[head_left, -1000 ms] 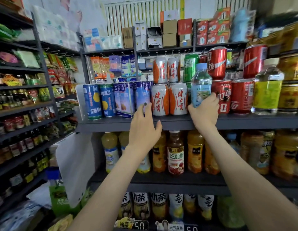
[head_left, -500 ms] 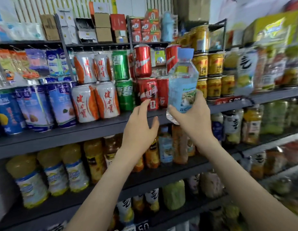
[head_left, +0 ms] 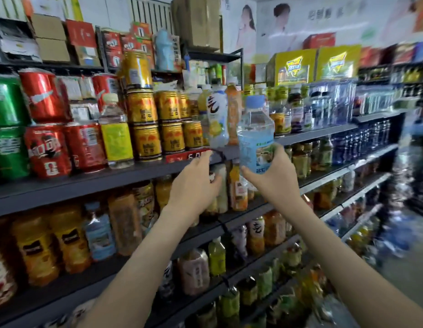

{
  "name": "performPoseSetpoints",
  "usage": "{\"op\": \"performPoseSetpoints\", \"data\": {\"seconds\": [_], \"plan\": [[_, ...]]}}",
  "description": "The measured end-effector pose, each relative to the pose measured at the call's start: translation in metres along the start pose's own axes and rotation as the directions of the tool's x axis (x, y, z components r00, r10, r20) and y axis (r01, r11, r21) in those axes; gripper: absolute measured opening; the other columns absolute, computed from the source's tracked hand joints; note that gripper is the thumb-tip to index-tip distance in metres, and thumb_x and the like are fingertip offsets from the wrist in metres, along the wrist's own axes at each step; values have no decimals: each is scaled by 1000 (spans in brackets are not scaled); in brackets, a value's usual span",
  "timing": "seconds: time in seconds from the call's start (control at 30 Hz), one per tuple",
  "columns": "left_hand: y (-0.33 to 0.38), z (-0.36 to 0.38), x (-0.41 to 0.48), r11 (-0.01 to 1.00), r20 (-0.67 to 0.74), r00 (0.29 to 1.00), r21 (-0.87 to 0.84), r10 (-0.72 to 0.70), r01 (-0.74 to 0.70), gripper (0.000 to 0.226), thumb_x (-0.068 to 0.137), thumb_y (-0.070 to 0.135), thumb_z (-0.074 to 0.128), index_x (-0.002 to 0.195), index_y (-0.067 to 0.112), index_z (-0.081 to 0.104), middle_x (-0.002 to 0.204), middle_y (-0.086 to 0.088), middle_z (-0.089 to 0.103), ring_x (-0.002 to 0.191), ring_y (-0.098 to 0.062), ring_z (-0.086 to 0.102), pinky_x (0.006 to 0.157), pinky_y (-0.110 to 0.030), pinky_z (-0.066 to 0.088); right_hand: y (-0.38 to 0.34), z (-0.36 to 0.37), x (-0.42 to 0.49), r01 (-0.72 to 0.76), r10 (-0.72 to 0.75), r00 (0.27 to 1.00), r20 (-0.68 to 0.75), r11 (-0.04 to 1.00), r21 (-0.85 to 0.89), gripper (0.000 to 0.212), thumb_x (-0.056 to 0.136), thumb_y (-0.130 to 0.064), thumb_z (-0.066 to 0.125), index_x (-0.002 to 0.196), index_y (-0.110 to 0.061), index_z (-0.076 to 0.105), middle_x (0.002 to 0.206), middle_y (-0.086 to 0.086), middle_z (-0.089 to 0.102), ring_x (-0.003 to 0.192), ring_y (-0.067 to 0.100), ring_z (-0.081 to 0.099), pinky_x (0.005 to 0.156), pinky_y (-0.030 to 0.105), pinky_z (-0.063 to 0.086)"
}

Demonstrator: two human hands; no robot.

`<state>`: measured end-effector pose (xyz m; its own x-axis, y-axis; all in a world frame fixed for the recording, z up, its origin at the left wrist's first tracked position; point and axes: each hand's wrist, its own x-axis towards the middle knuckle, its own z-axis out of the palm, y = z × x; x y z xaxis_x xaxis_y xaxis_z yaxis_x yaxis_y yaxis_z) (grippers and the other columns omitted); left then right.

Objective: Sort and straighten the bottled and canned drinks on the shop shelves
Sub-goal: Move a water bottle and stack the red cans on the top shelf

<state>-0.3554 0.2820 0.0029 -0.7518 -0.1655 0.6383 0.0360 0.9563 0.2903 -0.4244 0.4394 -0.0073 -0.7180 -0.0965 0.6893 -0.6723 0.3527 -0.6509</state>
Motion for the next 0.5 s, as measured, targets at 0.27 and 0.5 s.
{"op": "performPoseSetpoints", "data": {"seconds": [0.27, 0.5], "plan": [[83, 110, 86, 995, 99, 990, 15, 99, -101, 53, 94, 43, 49, 142, 25, 33, 132, 1, 52, 117, -20, 53, 85, -33, 47, 127, -63, 73, -46, 46, 999, -19, 999, 19, 67, 76, -28, 78, 130, -13, 42, 116, 3, 56, 98, 10, 58, 72, 15, 46], [156, 234, 189, 986, 114, 979, -11, 169, -169, 49, 94, 41, 49, 139, 26, 36, 132, 0, 52, 118, -21, 52, 88, -38, 49, 248, -119, 163, -77, 76, 997, -24, 997, -31, 56, 76, -32, 77, 121, -20, 44, 106, -5, 56, 88, 3, 57, 60, 4, 42]]}}
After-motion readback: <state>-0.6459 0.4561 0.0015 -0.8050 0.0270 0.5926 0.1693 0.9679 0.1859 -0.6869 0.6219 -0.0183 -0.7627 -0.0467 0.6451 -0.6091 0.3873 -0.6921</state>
